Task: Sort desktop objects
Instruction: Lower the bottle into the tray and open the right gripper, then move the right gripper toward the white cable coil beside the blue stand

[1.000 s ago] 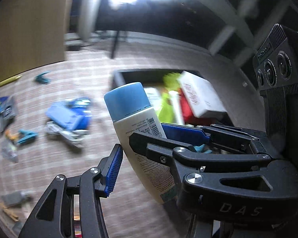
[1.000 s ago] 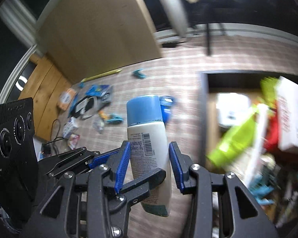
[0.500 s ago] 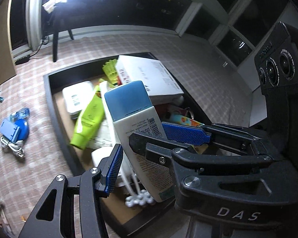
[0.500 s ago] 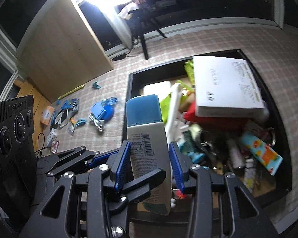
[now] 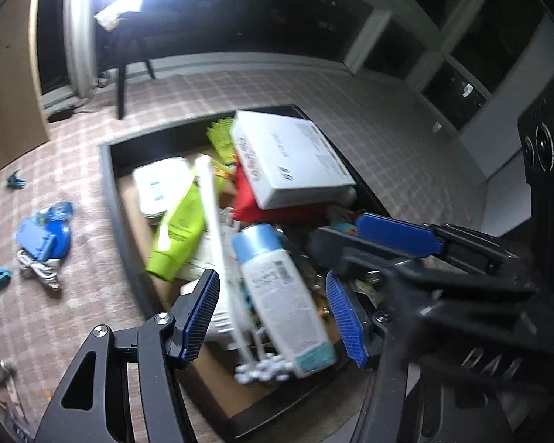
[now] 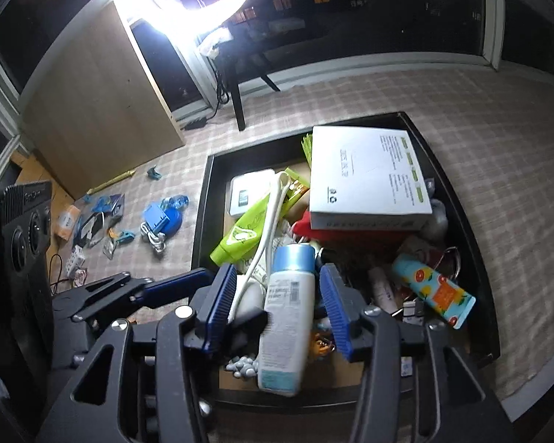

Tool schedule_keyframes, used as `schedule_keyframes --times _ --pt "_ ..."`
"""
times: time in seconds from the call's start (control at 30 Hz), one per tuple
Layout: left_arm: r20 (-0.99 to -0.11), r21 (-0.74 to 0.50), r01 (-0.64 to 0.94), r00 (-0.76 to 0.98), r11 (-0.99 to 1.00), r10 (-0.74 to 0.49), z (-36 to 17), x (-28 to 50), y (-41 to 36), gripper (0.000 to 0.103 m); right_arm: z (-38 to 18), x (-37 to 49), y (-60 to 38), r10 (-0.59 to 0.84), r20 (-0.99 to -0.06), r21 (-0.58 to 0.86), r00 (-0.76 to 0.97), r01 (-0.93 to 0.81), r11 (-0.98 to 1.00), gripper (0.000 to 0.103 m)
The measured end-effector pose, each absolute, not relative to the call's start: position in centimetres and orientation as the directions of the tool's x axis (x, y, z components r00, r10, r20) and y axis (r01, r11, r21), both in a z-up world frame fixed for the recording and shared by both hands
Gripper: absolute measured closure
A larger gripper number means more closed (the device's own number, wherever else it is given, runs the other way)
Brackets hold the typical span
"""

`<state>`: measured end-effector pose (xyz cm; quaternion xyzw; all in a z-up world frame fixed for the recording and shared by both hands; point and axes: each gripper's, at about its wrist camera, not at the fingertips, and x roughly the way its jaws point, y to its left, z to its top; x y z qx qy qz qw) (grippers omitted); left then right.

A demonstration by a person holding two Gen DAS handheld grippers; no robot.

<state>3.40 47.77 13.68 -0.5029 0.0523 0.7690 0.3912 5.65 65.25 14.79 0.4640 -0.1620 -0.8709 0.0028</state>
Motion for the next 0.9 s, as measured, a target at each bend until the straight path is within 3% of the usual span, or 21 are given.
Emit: schedule_keyframes --times 0.4,0.63,0.9 --pt "-0.831 -0.282 -0.514 -0.291 -0.810 0.475 12.7 -0.9 39.1 0.045 15.0 2.0 59.5 -0.260 -0.799 0.283 -0.542 0.043 -0.958 0.056" --pt "-0.856 -0.212 -0.395 -0.366 -0.894 0.365 11.6 -3.4 30.1 0.045 13.7 -1.3 53.4 -0.320 -0.819 0.269 -0.476 0.175 -0.947 0.056" --pt "-0.881 -0.200 -0.296 -0.362 -0.934 0.303 9.6 -5.4 19.6 0.045 12.3 -4.0 47.8 -0.347 -0.835 0.284 -0.428 0.206 -0.936 0.057"
